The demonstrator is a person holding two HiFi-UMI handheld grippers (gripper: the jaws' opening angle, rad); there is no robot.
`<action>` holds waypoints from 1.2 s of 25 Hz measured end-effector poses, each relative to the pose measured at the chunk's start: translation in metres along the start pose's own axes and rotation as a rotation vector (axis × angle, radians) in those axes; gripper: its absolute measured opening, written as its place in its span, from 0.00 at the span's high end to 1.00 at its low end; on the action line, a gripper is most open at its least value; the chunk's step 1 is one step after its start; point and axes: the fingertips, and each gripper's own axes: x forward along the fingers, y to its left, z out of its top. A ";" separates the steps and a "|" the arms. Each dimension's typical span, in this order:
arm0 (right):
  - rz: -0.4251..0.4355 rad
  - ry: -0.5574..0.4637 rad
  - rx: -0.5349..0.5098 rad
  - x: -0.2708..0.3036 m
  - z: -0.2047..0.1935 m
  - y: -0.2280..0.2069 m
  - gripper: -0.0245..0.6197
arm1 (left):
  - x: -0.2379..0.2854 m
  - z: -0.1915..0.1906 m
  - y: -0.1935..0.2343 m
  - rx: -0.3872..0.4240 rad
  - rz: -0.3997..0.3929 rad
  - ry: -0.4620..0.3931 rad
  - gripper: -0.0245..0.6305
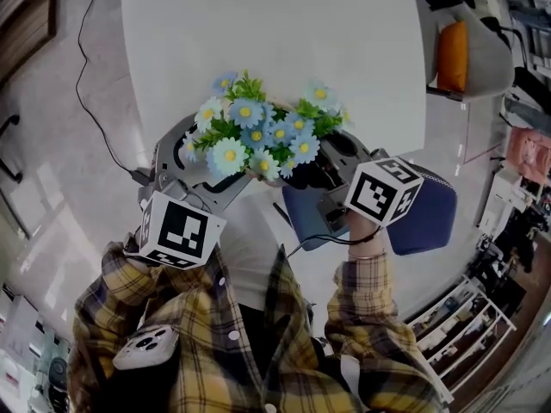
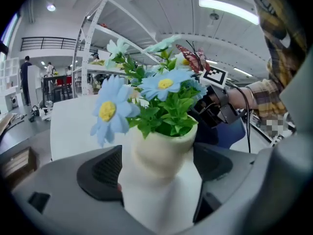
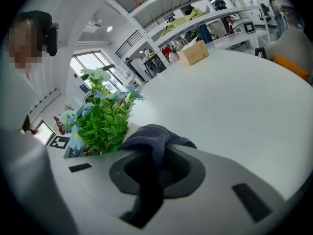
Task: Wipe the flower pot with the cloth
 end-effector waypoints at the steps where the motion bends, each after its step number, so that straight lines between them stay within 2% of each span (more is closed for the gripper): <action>1: 0.006 0.002 0.004 -0.001 -0.002 0.001 0.91 | 0.001 0.002 -0.001 0.005 -0.002 -0.001 0.27; 13: 0.091 0.118 -0.110 0.002 -0.008 0.009 0.91 | 0.010 0.008 -0.004 0.161 -0.132 0.042 0.27; 22: 0.137 0.196 -0.210 0.019 0.021 0.008 0.91 | 0.014 0.012 0.007 0.299 -0.267 0.111 0.28; 30: 0.258 0.311 -0.308 0.053 0.044 0.017 0.91 | 0.021 0.016 0.014 0.397 -0.398 0.118 0.28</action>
